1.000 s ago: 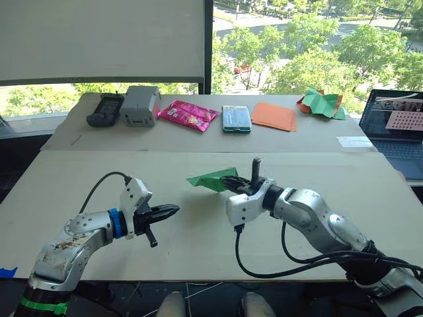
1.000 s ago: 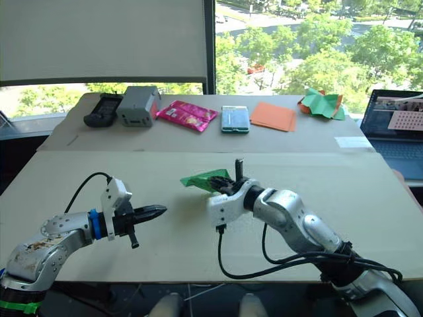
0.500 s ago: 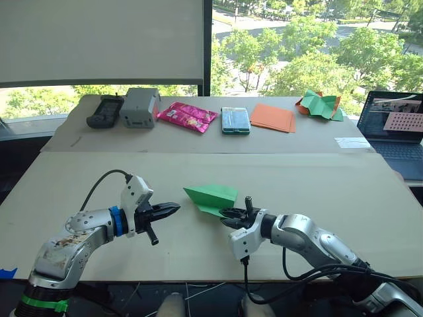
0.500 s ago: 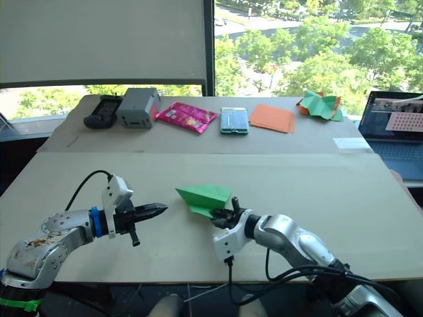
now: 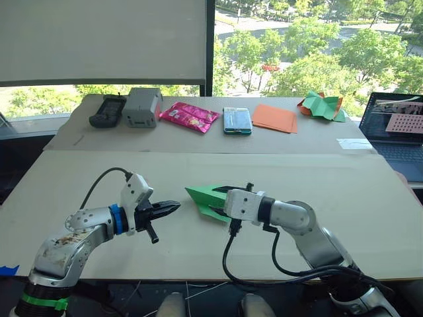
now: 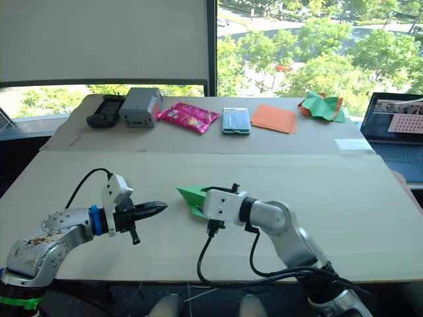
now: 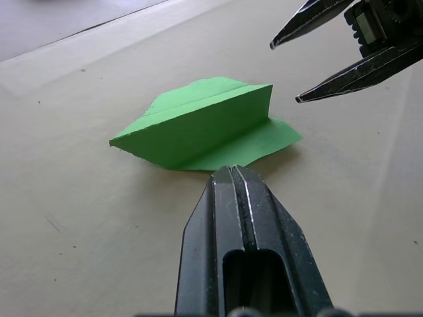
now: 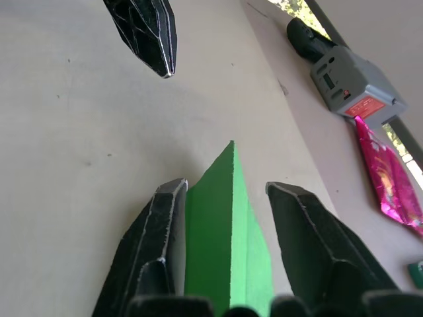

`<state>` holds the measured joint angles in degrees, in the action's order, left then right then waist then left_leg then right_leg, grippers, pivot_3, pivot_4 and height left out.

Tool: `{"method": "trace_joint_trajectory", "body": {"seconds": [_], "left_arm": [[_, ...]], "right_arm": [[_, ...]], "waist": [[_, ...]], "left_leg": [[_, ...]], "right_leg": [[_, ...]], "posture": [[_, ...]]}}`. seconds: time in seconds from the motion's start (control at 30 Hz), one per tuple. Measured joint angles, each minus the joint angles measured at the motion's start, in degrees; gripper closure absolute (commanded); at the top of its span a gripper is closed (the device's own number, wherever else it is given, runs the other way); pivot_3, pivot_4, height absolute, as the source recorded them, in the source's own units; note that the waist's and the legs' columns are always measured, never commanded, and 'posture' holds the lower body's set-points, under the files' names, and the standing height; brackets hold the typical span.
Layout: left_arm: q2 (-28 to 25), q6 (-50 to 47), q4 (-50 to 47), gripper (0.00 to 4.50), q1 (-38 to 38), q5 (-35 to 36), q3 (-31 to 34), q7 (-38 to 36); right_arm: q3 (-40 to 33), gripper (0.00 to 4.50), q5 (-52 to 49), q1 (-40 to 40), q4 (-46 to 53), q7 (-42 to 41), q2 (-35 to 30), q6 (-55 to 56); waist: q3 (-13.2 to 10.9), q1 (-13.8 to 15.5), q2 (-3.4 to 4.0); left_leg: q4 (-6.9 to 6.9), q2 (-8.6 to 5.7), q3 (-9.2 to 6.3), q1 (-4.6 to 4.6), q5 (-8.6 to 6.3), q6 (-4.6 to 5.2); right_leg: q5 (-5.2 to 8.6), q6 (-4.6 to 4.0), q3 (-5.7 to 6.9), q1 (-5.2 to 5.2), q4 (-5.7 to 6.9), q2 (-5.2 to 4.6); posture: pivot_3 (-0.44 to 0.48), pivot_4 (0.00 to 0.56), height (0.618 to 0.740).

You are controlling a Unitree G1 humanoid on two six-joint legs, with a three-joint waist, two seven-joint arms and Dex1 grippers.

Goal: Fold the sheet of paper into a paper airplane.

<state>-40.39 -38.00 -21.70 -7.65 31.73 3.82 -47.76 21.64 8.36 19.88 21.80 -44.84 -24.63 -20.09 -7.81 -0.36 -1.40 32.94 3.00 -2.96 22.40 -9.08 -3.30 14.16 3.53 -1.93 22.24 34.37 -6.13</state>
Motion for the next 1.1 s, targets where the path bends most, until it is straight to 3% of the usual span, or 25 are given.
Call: {"method": "trace_joint_trajectory", "body": {"seconds": [0.07, 0.1, 0.37, 0.7, 1.1], "left_arm": [[0.6, -0.1, 0.1, 4.5, -1.4, 0.0, -0.1, 0.1], [0.9, 0.0, 0.2, 4.5, -2.1, 0.0, -0.2, 0.1], [4.7, 1.8, 8.8, 4.5, -8.5, -1.4, -3.2, -0.7], [12.0, 12.6, 29.1, 4.5, -23.1, -10.5, -10.6, -4.1], [13.8, 20.9, 37.5, 4.5, -24.9, -19.5, -16.3, -7.6]], "right_arm": [[0.1, 4.38, -0.9, -0.6, 0.2, 0.0, 1.5, -4.5], [0.1, 4.45, -1.4, -0.9, 0.2, 0.1, 2.0, -7.0], [0.4, 4.45, -1.8, -1.6, -4.6, 3.9, 4.5, -16.0], [2.8, 4.45, -2.0, -2.3, -5.0, 5.9, 5.1, -20.4], [3.1, 4.45, -2.4, -2.6, -4.1, 7.0, 5.1, -21.7]], "waist": [[0.0, 0.1, 0.0], [0.0, 0.1, 0.01], [0.0, 0.0, 0.01], [0.1, 0.0, -0.02], [0.1, -0.3, 0.02]], "left_leg": [[0.0, 0.0, 0.0, 0.0, 0.0, 0.0], [0.0, 0.0, 0.0, 0.0, 0.0, 0.0], [0.0, -0.02, -0.01, 0.0, 0.01, 0.01], [0.0, -0.05, -0.05, 0.0, 0.29, 0.46], [-0.01, -0.04, -0.1, -0.01, 0.29, 0.47]], "right_leg": [[0.0, 0.0, 0.0, 0.0, 0.01, 0.0], [0.0, 0.0, 0.0, 0.0, 0.0, 0.0], [0.0, 0.0, 0.0, 0.02, 0.08, 0.02], [-0.04, 0.08, 0.0, -0.04, 0.21, 0.06], [-0.05, 0.1, 0.0, 0.0, 0.52, 0.07]], "posture": [[0.0, 0.15, 0.706], [0.0, 0.15, 0.706], [0.0, 0.15, 0.706], [0.0, 0.15, 0.706], [0.0, 0.15, 0.706]]}}
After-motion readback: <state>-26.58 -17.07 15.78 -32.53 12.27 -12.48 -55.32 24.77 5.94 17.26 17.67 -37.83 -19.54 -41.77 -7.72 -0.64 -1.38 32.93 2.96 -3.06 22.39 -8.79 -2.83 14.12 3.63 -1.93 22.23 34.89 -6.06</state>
